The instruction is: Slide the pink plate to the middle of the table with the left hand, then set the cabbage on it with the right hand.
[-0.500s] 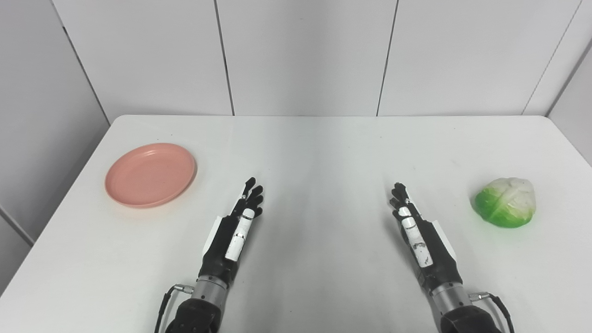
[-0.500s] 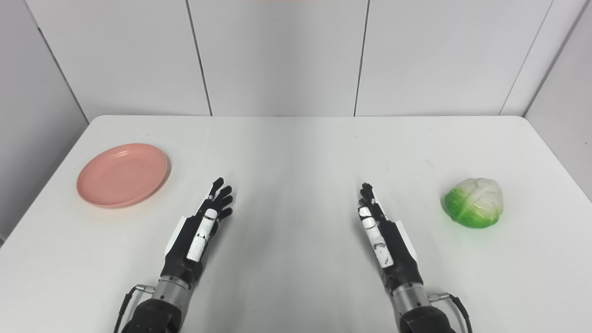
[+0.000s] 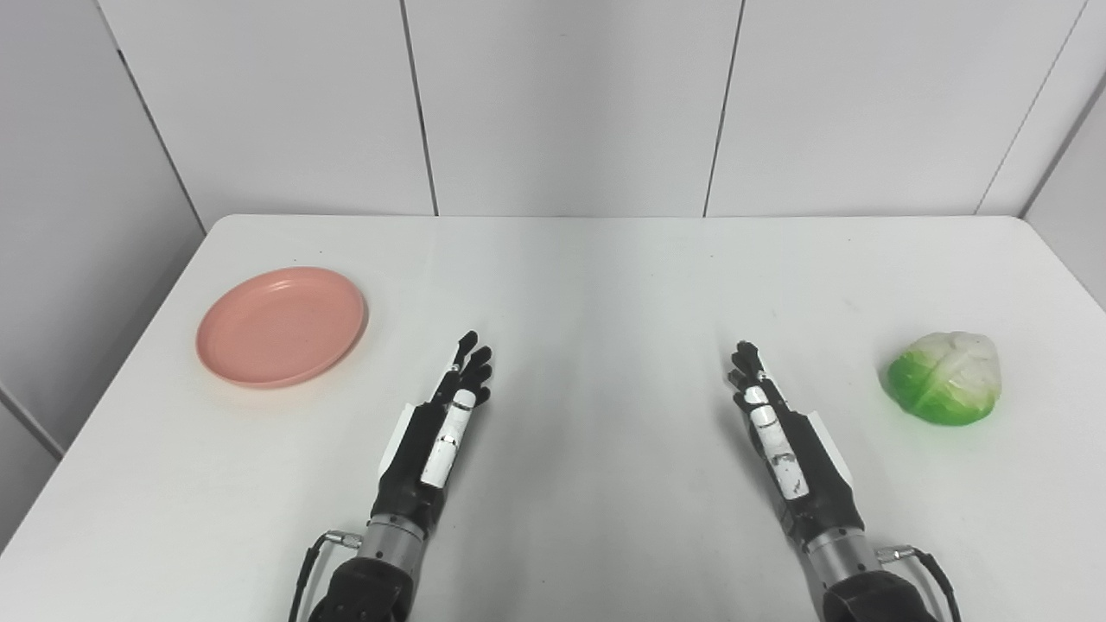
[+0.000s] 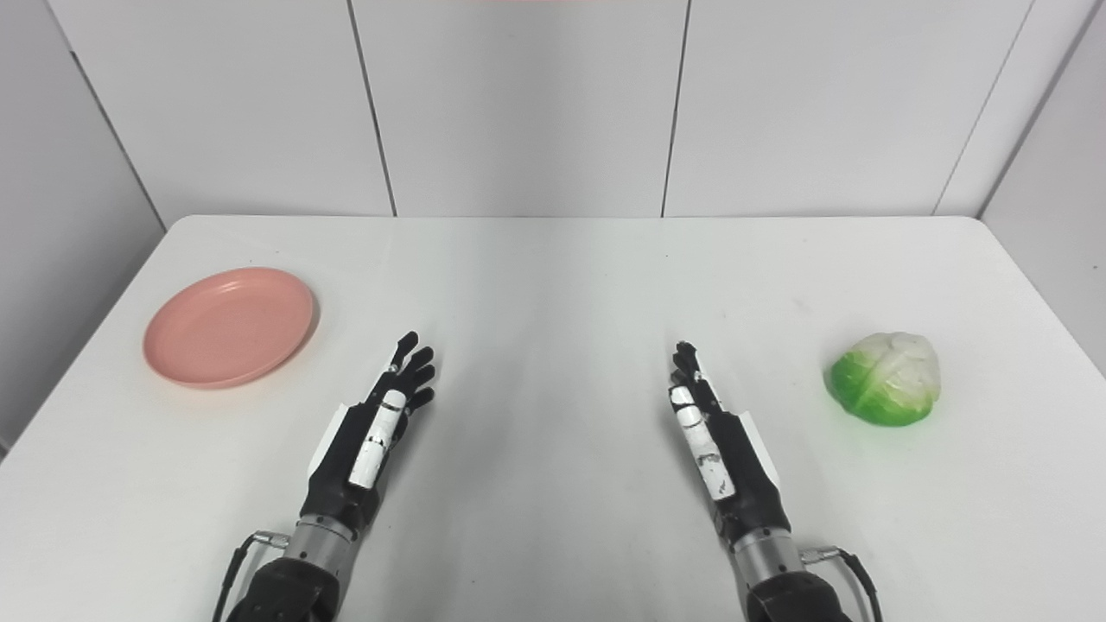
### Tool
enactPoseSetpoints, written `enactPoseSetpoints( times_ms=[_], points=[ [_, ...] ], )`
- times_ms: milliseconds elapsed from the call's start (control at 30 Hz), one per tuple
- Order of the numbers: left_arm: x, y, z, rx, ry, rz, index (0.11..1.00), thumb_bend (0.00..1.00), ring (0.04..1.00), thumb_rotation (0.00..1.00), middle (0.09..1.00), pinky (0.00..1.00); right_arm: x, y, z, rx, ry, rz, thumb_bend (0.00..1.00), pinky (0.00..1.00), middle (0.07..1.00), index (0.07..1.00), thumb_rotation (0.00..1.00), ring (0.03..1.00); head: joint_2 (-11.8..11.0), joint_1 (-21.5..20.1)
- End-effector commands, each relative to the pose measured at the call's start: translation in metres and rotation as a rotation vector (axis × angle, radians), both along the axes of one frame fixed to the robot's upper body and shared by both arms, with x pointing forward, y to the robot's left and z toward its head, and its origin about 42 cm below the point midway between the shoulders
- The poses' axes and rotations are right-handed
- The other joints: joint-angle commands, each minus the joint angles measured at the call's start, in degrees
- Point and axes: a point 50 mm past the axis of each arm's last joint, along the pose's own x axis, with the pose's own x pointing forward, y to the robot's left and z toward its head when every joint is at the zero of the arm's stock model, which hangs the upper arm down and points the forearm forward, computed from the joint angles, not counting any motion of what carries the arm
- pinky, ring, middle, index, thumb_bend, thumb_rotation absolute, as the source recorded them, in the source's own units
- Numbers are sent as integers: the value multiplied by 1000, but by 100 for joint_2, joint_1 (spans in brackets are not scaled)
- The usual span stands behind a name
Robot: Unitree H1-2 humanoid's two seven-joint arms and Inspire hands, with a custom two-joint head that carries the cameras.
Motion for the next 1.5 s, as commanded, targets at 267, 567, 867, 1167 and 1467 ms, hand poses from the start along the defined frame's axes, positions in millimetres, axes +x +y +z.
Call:
enactPoseSetpoints(
  times_ms=[267, 567, 867, 1167, 1467],
  points=[
    [-6, -2, -16, -3, 60, -3, 969, 438, 958, 1000, 964, 928, 2, 3, 2, 2, -4, 24, 278, 1000, 1000, 1000, 1000, 1000, -2, 4],
    [-6, -2, -15, -2, 62, -2, 970, 431, 960, 1000, 966, 933, 2, 2, 2, -3, -5, 21, 277, 1000, 1000, 1000, 1000, 1000, -21, 60],
    [1, -18, -28, 6, 54, -18, 955, 411, 947, 1000, 959, 933, 5, -15, 1, 5, -3, 15, 266, 1000, 1000, 1000, 1000, 1000, -280, 1261],
    [10, -39, -46, 13, 66, -16, 958, 422, 962, 1000, 971, 942, 8, -31, 1, -6, -18, 34, 171, 1000, 1000, 1000, 1000, 1000, -621, 1953],
    [11, -43, -49, 7, 52, -11, 949, 421, 944, 1000, 959, 933, 8, -29, 4, 3, -18, 41, 124, 1000, 1000, 1000, 1000, 1000, -660, 1938]
  ],
)
